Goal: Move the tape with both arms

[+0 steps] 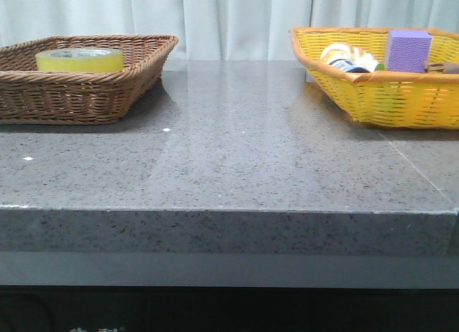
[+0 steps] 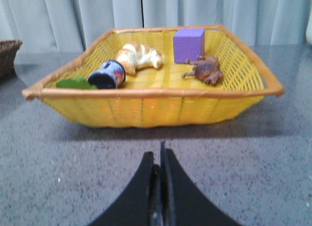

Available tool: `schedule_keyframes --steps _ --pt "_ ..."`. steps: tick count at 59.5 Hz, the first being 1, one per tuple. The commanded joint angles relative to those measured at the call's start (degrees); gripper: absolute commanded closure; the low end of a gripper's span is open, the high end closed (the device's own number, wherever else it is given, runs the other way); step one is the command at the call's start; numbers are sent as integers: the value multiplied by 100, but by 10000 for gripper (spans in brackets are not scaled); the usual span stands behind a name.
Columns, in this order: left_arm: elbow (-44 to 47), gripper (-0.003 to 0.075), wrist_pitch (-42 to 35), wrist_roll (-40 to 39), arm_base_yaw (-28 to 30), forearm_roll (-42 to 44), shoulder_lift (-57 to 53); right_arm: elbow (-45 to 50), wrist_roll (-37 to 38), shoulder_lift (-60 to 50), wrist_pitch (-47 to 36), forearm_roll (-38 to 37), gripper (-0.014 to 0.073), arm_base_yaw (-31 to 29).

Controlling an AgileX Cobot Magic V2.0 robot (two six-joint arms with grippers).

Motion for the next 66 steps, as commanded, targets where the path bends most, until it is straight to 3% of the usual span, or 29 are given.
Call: schedule_keyframes --steps 1,23,66 --pt "221 740 -461 -65 7 -56 -103 -150 292 -159 -657 -181 662 -35" --pt "221 740 -461 -65 7 -56 -103 -150 286 -159 -608 -174 662 -336" --pt "221 740 -461 -65 7 -56 -103 -150 286 -159 -602 -169 662 -336"
